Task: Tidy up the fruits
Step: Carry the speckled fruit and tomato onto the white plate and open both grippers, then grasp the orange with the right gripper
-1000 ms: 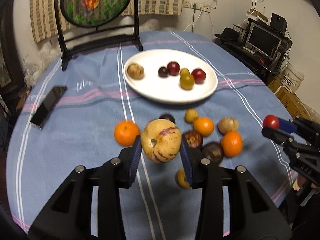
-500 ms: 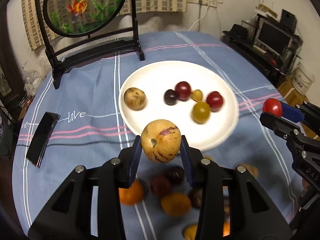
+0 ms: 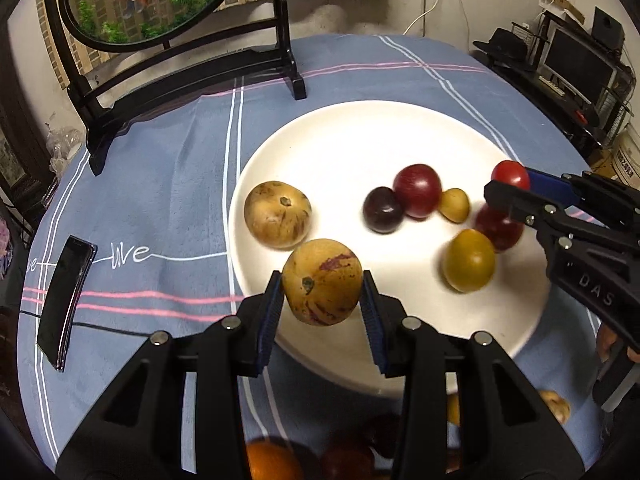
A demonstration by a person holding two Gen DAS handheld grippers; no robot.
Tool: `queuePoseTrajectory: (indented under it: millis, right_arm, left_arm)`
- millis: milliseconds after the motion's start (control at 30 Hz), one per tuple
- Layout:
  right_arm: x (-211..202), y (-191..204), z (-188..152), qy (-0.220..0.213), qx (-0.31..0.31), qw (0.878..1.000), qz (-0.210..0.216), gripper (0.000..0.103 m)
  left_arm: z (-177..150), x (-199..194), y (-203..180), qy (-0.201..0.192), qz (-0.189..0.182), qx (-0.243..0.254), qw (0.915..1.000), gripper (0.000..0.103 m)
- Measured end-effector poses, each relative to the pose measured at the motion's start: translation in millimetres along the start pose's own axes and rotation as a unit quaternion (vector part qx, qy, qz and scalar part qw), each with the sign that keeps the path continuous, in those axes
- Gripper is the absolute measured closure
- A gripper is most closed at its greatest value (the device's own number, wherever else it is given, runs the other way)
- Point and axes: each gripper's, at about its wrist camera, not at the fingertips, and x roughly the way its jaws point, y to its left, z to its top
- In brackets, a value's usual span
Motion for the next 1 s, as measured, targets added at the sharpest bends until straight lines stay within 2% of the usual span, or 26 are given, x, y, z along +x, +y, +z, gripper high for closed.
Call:
queuePoseTrajectory:
  millis: [67,100,167,300,400,567,633,767,1000]
  right_arm:
    - [5,1,1,0.006,0.002,1.0,0.0,0.07]
    - [5,0,1,0.004,0.004,1.0,0.0,0.068]
    - [0,0,0,-0.006,0.009,1.0,0.0,0.055]
    - [-14,-4,-4,-0.014,0.025,1.0,0.009,0.055]
    - [-25,-6,-10,-0.013,0.044,0.999,0.021,0.055]
    - [-47,-1,-27,-0.011,0.052,0.998,0.029,0.055]
    - [-57,3,-36,-0.013,0.056,0.998,0.033,0.054]
    - [-82,8,-56,-0.023,0.068,0.997,0.035,0.044]
    - [-123,18,-93,-0.036,0.069,0.996,0.034,0.044]
  left_arm:
    - [2,3,2,0.0,0.002,-0.005,1.0,0.062]
    - [3,2,2,-0.005,0.004,-0.007,1.0,0.053]
    - [4,-7,1,-0.02,0.012,-0.005,0.9997,0.038]
    - [-4,-31,-9,-0.056,0.028,0.03,0.9976,0.033]
    - [-13,-44,-12,-0.066,0.036,0.039,0.9964,0.029]
    - [-31,-65,-9,-0.07,0.036,0.027,0.9965,0.021]
    - [-36,-72,-7,-0.07,0.031,0.02,0.9969,0.02]
    - [-51,-87,-4,-0.074,0.027,0.013,0.9968,0.018]
    - [-88,-110,10,-0.078,0.027,-0.004,0.9966,0.014]
